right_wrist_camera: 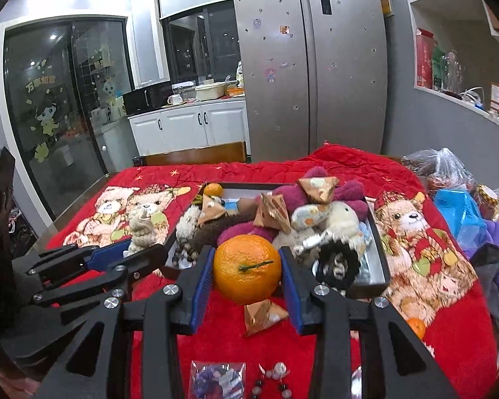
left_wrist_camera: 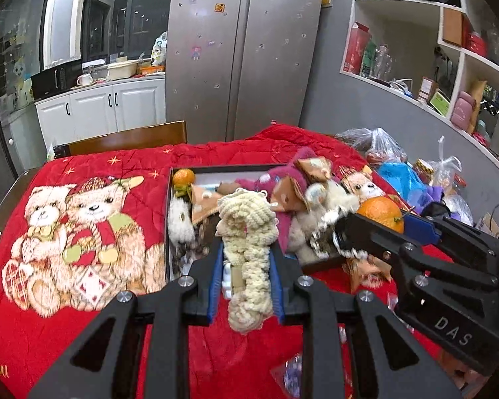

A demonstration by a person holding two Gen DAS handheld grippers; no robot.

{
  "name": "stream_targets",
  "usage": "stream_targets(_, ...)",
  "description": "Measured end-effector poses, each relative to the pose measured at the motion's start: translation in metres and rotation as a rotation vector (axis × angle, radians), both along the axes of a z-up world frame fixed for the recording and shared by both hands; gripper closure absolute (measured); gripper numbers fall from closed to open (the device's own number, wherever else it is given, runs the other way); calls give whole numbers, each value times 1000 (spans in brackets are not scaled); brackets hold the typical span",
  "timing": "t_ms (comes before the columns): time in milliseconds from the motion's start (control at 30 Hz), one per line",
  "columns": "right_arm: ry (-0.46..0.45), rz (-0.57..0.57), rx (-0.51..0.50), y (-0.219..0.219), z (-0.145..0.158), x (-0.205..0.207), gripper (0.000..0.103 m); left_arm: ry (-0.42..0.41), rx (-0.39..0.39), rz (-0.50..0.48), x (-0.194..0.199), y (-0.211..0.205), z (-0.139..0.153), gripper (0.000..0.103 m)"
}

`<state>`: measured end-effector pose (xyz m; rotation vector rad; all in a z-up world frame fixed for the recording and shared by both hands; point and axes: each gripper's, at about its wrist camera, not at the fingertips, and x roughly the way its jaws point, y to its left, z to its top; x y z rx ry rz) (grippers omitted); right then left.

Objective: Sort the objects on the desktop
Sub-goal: 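Carry the scrunchie in left tool while right tool carries the tangerine over the tray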

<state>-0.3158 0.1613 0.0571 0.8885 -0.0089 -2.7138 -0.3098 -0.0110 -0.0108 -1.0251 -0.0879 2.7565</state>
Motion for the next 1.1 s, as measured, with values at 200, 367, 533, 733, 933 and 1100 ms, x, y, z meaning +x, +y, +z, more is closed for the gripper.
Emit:
stream_targets(200, -33, 4, -24, 1, 12, -55, 64, -30, -13, 26, -62, -2, 7, 76)
stream_targets(367, -77, 24, -40, -2, 8, -111, 64, -86, -24, 48, -110, -1, -1, 76)
stream_targets(533, -126, 8, -5, -12, -5, -166, 64, -92, -70, 79, -148, 4, -10, 78)
stream_targets(733, -143, -48, -18, -12, -21, -196, 63, -57, -121, 80, -169, 4, -19, 78)
stream_targets(933, -174, -54, 28, -17, -36, -207, 63, -96, -103, 64, -179, 1, -35, 78)
stream_targets(1100, -198, -58, 35, -17, -43, -215, 63, -122, -88, 52, -184, 0, -46, 78)
